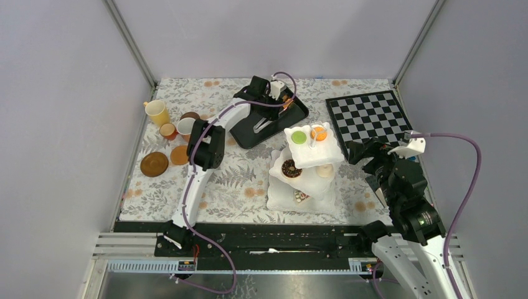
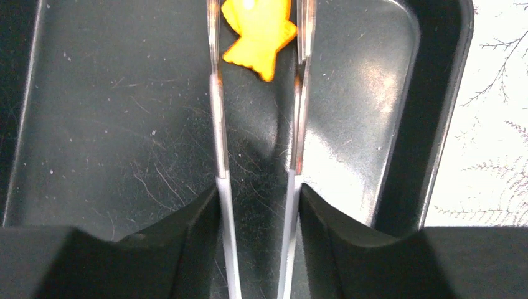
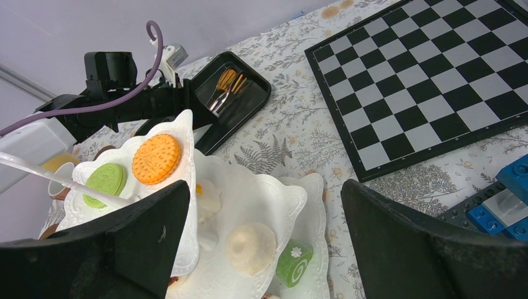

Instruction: Serve the afternoon tea

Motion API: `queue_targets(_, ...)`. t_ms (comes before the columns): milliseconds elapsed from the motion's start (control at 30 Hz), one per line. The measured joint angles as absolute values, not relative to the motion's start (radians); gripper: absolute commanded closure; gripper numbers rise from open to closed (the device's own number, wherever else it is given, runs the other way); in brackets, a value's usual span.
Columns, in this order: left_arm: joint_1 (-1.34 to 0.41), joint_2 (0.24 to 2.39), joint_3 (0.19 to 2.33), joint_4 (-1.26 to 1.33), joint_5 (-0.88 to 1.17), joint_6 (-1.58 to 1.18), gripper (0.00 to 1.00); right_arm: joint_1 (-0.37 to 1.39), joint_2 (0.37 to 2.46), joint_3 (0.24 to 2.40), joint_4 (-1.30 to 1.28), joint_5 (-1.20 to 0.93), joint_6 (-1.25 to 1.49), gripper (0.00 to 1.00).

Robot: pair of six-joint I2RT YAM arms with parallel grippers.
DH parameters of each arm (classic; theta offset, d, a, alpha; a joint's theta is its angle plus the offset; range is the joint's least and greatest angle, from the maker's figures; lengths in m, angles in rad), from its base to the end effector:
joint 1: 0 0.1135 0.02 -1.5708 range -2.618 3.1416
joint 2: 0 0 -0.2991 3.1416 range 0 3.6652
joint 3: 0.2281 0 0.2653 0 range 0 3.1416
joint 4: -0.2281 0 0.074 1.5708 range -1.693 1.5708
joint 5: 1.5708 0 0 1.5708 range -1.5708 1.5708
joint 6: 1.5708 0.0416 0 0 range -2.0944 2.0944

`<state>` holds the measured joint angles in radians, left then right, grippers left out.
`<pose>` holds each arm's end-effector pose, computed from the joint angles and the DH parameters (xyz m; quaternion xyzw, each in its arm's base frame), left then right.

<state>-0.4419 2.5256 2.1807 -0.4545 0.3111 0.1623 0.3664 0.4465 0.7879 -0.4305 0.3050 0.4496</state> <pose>0.5431 -0.2710 0.1739 0.3280 0.8566 -0.1939 0.3480 0.0856 0.0195 0.3756 0.1328 0.7244 0.1618 0.6568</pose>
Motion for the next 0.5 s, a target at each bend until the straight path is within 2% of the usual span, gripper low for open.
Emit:
queue_targets(200, -0.442, 2.536, 2.193, -0.454, 0.316, 0.154, 0.69, 0.366, 0.445, 0.788, -0.433, 0.306, 0.450, 0.02)
queue_targets(500, -0.440, 2.463, 2.112, -0.448, 0.255, 0.122, 0.73, 0.366, 0.438, 0.788, -0.433, 0.306, 0.449, 0.02)
